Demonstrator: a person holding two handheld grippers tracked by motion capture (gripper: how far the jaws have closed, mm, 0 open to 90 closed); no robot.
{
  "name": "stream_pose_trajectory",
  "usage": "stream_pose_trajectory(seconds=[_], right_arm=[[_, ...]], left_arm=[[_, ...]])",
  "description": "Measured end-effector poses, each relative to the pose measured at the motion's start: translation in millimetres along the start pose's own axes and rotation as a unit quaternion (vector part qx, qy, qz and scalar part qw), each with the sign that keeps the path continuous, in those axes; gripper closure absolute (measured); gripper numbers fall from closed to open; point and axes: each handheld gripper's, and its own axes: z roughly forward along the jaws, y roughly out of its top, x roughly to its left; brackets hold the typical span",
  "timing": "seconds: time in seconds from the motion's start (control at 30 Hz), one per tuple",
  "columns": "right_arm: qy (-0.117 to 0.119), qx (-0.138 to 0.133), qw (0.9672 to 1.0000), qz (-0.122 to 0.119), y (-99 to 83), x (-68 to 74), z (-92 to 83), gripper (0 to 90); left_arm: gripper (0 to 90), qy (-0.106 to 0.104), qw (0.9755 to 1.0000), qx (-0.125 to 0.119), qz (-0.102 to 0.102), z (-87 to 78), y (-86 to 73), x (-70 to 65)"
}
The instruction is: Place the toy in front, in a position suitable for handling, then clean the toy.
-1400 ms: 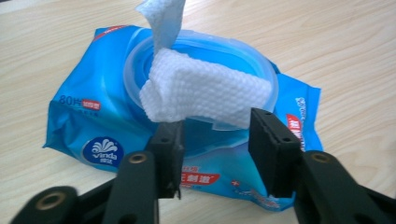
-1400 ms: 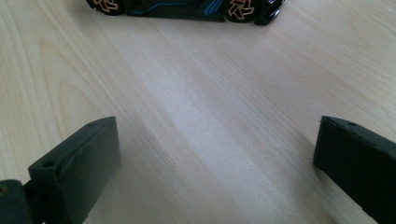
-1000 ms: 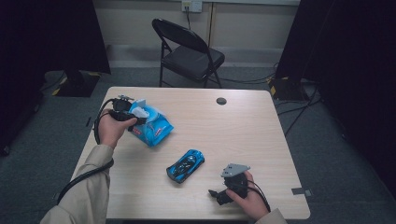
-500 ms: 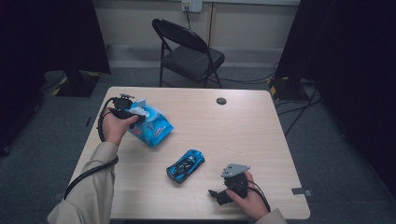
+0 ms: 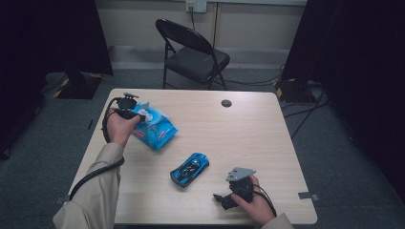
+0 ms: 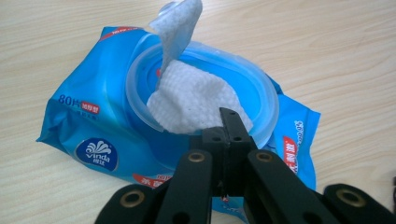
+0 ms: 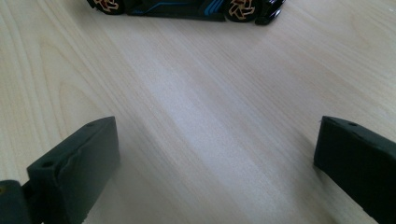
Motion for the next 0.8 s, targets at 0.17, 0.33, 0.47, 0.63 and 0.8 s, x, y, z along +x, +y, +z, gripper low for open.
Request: stream_pose_trajectory(seconds=[0.17,0.33,0.47,0.63,0.8], right_arm=[[0.0,0.0,1.0,0.0,0.0,0.0,0.0,0.0],[0.0,0.0,1.0,0.0,0.0,0.0,0.0,0.0],[0.0,0.0,1.0,0.0,0.0,0.0,0.0,0.0],[0.0,0.0,1.0,0.001,0.0,0.1,0.0,0.0],[0.0,0.0,1.0,0.0,0.1,0.0,0.0,0.0]], left_arm=[[90.0,-0.007,1.0,0.0,0.0,-5.2,4.0,-1.1],[90.0,-0.015,0.9999,-0.007,0.003,-9.1,6.4,-4.3],[90.0,-0.016,0.9998,-0.005,0.006,-11.9,8.5,-6.3],[90.0,-0.017,0.9999,0.001,0.003,-17.5,14.5,-7.0],[90.0,-0.019,0.9998,-0.006,0.003,-25.6,21.3,-8.7]])
